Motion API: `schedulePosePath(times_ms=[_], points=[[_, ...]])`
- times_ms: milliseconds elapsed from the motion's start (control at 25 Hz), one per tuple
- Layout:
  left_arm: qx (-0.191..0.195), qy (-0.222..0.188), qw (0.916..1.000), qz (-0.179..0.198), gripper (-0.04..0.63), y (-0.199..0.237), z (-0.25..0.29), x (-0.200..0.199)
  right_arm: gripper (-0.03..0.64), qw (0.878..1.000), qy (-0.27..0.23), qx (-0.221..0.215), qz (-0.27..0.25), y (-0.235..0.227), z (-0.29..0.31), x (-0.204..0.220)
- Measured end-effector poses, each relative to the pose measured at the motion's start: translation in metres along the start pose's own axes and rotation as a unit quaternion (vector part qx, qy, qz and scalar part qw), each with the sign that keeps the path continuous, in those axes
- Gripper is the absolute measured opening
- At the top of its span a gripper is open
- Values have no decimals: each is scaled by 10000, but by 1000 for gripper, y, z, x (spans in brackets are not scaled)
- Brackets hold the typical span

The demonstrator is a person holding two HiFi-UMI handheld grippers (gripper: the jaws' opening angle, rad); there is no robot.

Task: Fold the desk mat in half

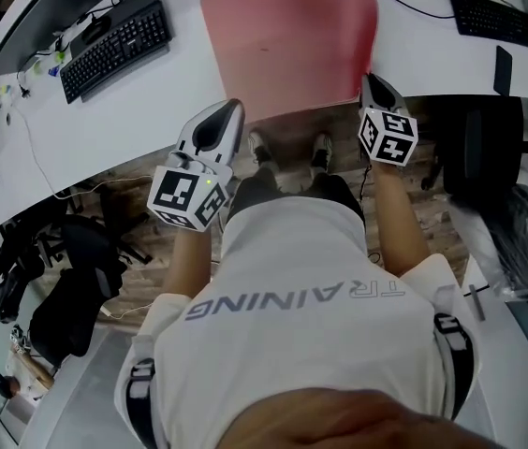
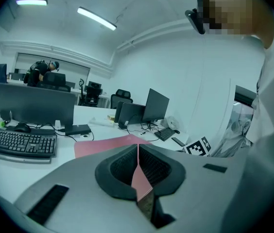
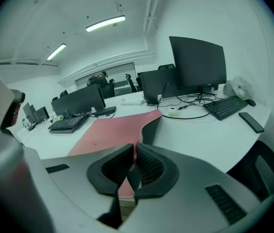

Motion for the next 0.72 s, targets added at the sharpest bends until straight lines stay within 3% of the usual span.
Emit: schedulePosePath(times_ms=[720], points=[[-689, -400, 9964, -290, 38, 21, -76, 16, 44, 9879, -38, -1398, -672, 115, -3, -15]])
Point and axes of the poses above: the fingertips, and each gripper's own axes: z forward along the fingers, y to its left, x out of its underside, the point moved 6 cm from there along -z, backward along the fingers, and after that the axes turned 8 degrees about x, right-handed, at the moved point
